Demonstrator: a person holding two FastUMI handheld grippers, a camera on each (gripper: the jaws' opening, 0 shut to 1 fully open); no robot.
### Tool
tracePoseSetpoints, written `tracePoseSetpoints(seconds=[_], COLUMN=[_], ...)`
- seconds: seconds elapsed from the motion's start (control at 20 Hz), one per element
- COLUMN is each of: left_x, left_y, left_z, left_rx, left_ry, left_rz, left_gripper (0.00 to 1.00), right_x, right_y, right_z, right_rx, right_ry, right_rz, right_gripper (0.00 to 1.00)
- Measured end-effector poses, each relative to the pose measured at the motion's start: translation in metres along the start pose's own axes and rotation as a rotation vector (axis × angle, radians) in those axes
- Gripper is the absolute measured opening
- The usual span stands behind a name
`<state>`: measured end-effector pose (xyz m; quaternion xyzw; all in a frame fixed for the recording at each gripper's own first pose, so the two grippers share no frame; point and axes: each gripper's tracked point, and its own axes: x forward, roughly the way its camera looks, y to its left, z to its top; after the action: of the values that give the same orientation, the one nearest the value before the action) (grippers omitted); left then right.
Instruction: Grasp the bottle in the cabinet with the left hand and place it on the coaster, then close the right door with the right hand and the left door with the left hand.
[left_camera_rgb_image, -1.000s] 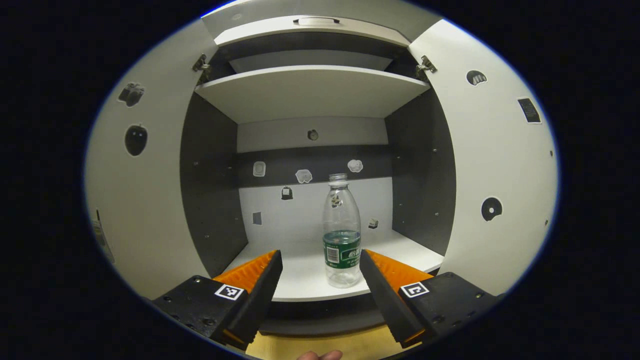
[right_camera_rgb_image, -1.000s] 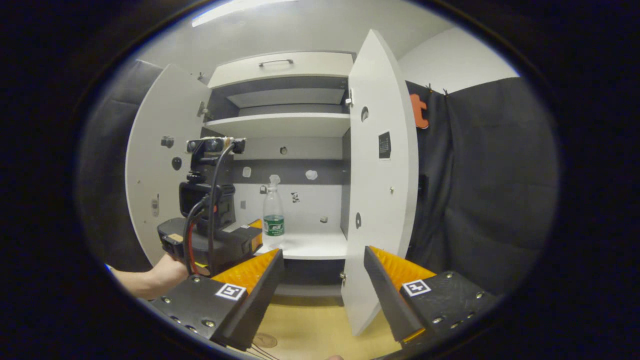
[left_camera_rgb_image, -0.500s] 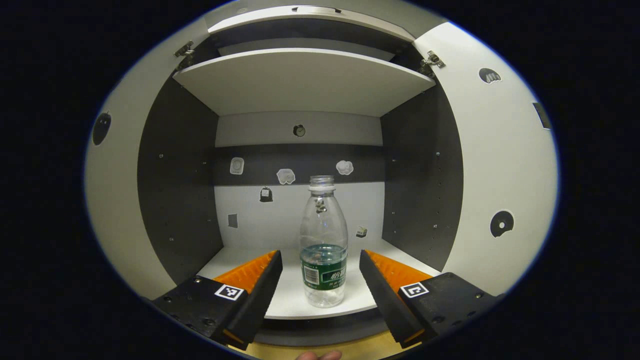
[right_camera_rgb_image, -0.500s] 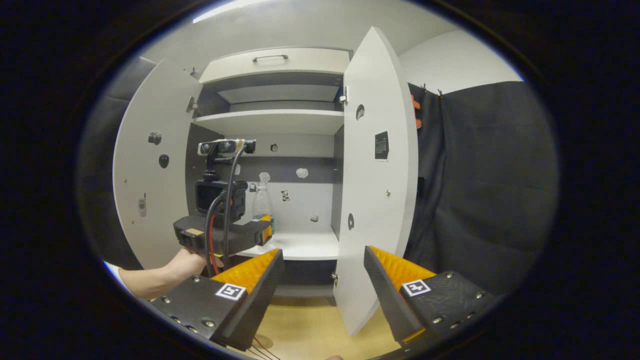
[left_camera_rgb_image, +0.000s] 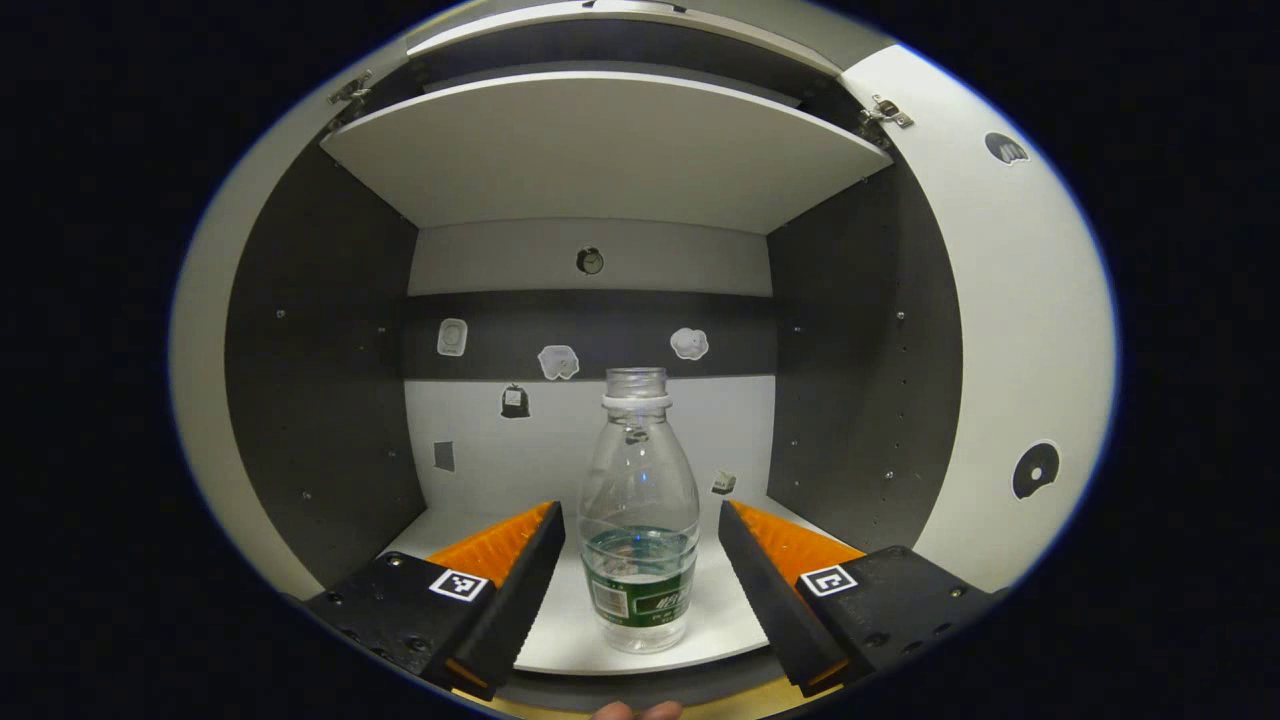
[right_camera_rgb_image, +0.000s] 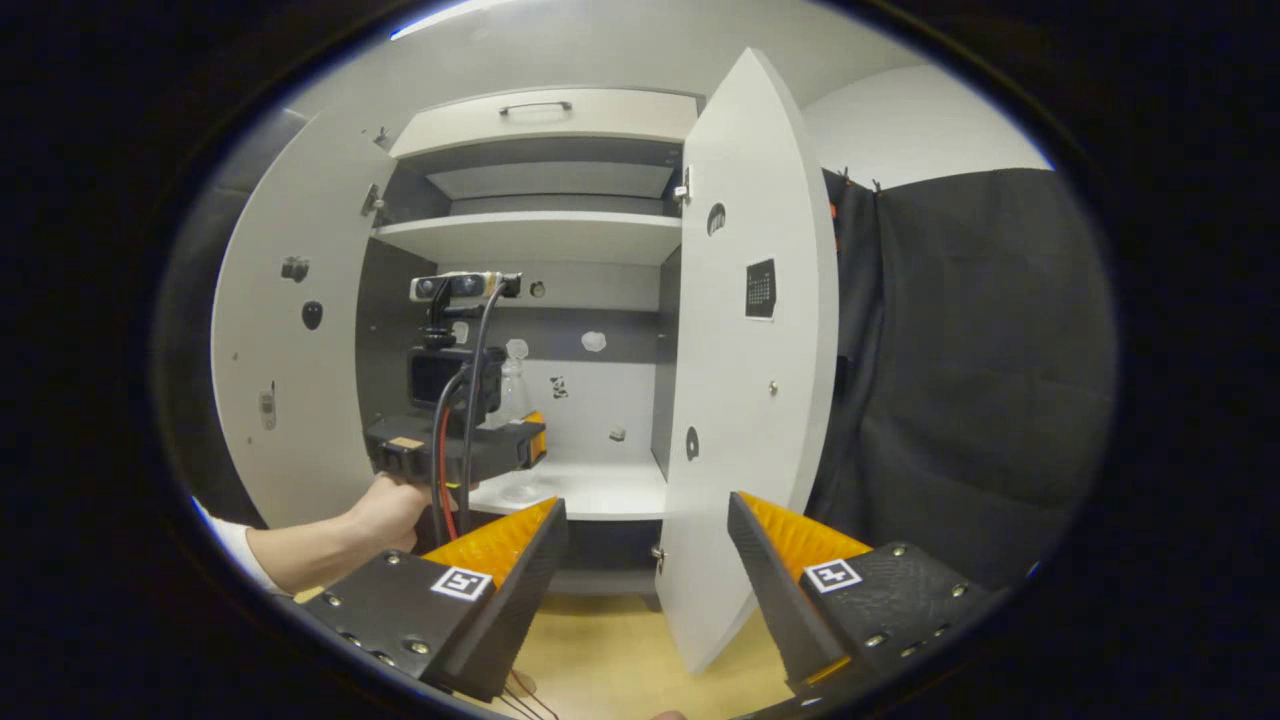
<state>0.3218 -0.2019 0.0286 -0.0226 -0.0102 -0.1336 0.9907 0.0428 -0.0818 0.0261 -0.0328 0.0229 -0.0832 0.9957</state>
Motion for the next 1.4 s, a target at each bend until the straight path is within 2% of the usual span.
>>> tracePoseSetpoints(seconds=[0.25, 0.3, 0.35, 0.4, 0.6, 0.85, 1.1, 1.25, 1.4], left_x=[0.014, 0.015, 0.014, 0.014, 0.003, -0.056, -0.131, -0.175, -0.211], left_y=[0.000, 0.002, 0.003, 0.004, 0.005, 0.001, -0.005, -0.003, -0.005], left_z=[-0.002, -0.002, -0.001, 0.000, 0.007, 0.031, 0.027, 0.004, -0.039], left_rx=[0.012, 0.013, 0.006, 0.001, -0.004, -0.004, 0.048, 0.061, 0.074], left_ry=[0.002, 0.002, -0.006, -0.008, -0.017, -0.088, -0.111, -0.101, -0.049], left_rz=[0.012, 0.019, 0.025, 0.027, 0.023, 0.008, 0.014, 0.044, 0.052], left_gripper=[0.97, 0.95, 0.88, 0.81, 0.80, 0.80, 0.79, 0.79, 0.79], right_x=[0.007, 0.007, 0.008, 0.008, 0.009, 0.000, -0.018, -0.030, -0.039], right_y=[0.002, 0.001, 0.001, 0.001, 0.000, -0.001, -0.011, -0.017, -0.022], right_z=[-0.003, -0.004, -0.004, -0.005, -0.007, -0.006, -0.014, -0.023, -0.035], right_rx=[-0.012, -0.015, -0.018, -0.020, -0.017, -0.016, -0.008, -0.005, -0.002], right_ry=[0.014, 0.016, 0.018, 0.021, 0.025, 0.013, 0.022, 0.034, 0.061], right_rz=[0.001, 0.000, -0.002, -0.004, 0.003, 0.033, 0.062, 0.073, 0.085], right_gripper=[0.98, 0.98, 0.93, 0.98, 0.98, 0.98, 0.98, 0.98, 0.98])
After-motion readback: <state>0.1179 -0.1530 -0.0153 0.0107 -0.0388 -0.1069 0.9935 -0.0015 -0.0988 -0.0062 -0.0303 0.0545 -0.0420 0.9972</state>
